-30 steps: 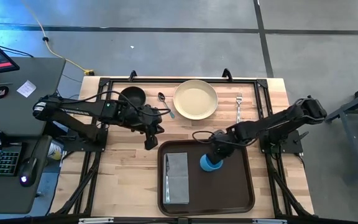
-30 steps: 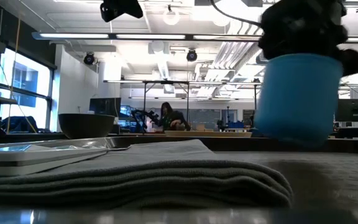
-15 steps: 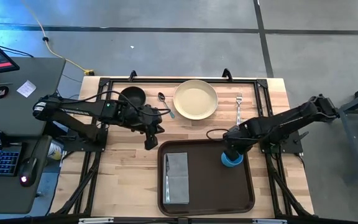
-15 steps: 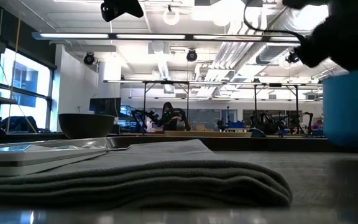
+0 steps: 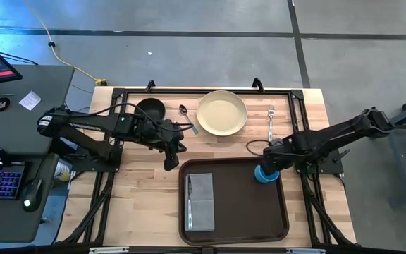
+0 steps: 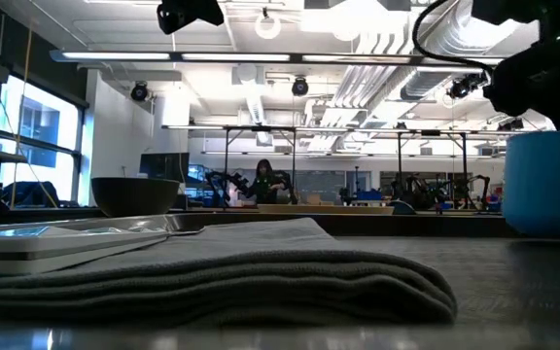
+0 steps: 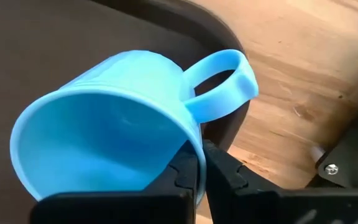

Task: Set up tray
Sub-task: Put the blue mug on the brown tray, then adjust the white plate on the table

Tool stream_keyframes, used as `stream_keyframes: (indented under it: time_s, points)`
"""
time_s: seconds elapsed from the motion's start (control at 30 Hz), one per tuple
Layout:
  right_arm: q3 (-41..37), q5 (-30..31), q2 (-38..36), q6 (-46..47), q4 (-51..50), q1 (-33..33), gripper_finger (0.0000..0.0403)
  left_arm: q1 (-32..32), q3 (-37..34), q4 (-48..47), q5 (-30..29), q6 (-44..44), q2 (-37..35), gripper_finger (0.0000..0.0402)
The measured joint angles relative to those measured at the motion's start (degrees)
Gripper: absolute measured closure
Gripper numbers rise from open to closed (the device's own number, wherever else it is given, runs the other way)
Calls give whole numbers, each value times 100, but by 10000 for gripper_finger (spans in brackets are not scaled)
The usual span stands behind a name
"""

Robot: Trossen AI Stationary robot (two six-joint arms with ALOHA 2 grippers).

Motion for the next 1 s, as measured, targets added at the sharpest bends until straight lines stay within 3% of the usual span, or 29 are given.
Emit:
stream_keyframes:
  time_s: [0.2, 0.43, 0.63, 0.83, 1.0]
  points:
    - [-113, -43, -244, 280, 5, 0, 391, 0, 0, 20, -2, 10, 0, 369]
    - [-157, -174, -244, 308, 136, 2, 337, 0, 2, 44, -20, 32, 0, 346]
    - [-150, -188, -267, 306, 146, 2, 291, 0, 2, 44, -24, 44, 0, 356]
    - [90, -174, -489, 308, 137, 2, 261, 2, 2, -30, -43, 2, 2, 370]
    - [342, -6, -724, 452, 124, 4, 245, 2, 2, -131, -402, -386, 2, 355]
